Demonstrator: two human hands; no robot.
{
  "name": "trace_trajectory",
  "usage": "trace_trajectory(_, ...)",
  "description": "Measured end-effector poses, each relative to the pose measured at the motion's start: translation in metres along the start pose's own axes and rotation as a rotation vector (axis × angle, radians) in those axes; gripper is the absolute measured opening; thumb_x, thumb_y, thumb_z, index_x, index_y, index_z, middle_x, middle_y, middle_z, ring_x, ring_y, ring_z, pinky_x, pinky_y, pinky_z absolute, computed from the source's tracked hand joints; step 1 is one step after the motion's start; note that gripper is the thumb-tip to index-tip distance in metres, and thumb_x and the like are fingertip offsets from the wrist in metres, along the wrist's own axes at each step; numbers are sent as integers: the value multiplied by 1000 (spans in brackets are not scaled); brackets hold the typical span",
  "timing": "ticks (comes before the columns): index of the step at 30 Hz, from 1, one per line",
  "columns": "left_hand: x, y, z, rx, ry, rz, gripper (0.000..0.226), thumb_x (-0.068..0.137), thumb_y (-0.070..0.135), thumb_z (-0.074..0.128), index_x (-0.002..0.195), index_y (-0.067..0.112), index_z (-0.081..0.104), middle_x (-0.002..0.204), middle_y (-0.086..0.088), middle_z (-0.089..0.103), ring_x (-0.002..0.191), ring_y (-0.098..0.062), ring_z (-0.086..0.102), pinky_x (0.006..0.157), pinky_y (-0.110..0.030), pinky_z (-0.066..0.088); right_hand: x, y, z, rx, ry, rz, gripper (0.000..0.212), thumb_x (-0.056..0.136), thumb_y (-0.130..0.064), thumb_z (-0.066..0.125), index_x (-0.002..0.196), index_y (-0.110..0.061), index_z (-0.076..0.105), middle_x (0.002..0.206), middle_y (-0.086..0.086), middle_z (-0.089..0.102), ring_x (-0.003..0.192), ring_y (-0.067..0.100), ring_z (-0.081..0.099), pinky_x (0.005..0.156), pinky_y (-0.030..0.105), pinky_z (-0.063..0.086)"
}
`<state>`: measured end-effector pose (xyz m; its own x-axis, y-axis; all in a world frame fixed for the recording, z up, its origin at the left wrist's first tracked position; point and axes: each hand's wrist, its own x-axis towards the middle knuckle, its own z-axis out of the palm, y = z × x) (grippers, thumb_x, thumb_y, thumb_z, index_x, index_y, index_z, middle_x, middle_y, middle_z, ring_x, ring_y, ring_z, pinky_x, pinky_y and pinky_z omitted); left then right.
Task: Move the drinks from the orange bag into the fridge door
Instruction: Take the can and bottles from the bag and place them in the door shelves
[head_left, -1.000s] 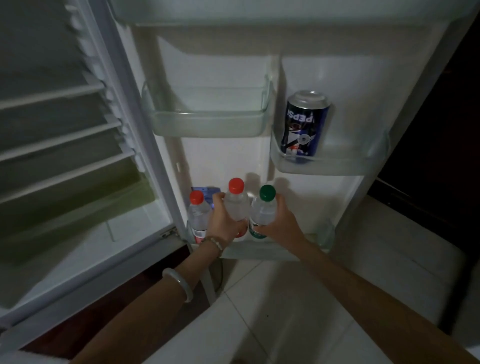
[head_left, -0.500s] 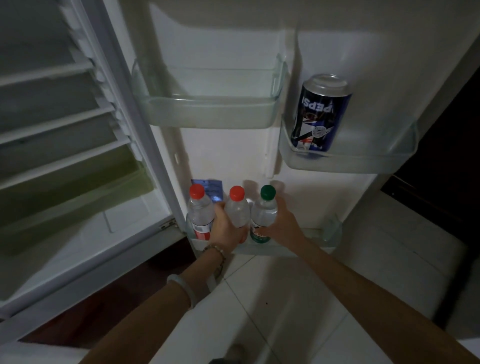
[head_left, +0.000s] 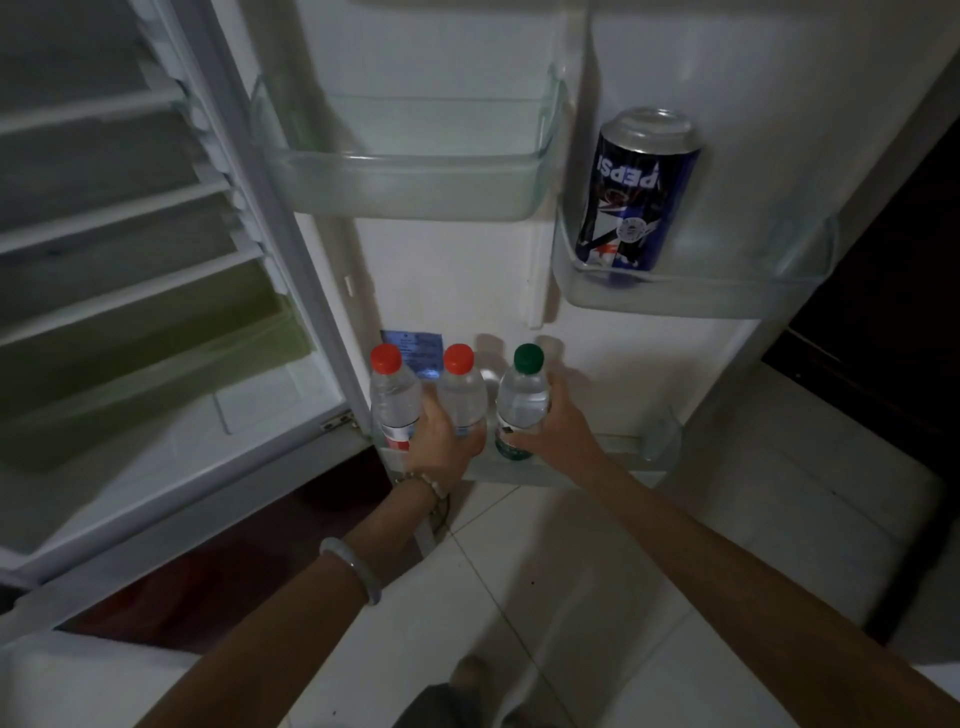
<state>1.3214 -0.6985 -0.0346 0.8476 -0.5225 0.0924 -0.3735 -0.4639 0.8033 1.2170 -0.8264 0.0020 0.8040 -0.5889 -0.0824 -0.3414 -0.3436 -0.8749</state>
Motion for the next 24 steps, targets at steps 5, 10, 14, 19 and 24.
trace_trajectory(5,-33,-5,-4,-42,-9,27,71,78,32,70,133,8,33,128,-14,50,118,-27,49,97,-41,44,-35,0,-11,-34,29,-113,68,72,-9,76,130,-12,40,110,-11,47,96,2,50,66,-4,34)
trace_trajectory(10,-75,-12,-16,330,-18,183,76,79,47,55,138,6,32,138,-15,44,127,-29,41,101,-40,40,-74,6,-4,-282,-59,-231,67,78,-17,68,136,-9,36,133,8,47,117,16,46,95,22,38)
trace_trajectory(14,-104,-23,-28,581,-15,193,75,78,47,53,134,-1,39,133,-19,49,124,-32,47,98,-47,44,-92,3,21,-516,-133,-482,78,73,-19,74,138,-1,34,141,23,40,128,34,41,101,42,37)
trace_trajectory(19,-155,-48,-60,728,54,102,78,72,47,61,131,-2,43,132,-20,51,122,-34,50,99,-47,42,-109,-7,71,-710,-272,-678,81,71,-29,77,135,1,37,136,26,45,125,38,45,99,50,43)
trace_trajectory(24,-225,-90,-108,804,128,-128,90,62,51,75,130,0,45,133,-17,51,123,-31,49,100,-47,40,-140,-27,137,-744,-472,-862,84,71,-28,78,138,0,34,140,26,41,128,38,41,101,47,41)
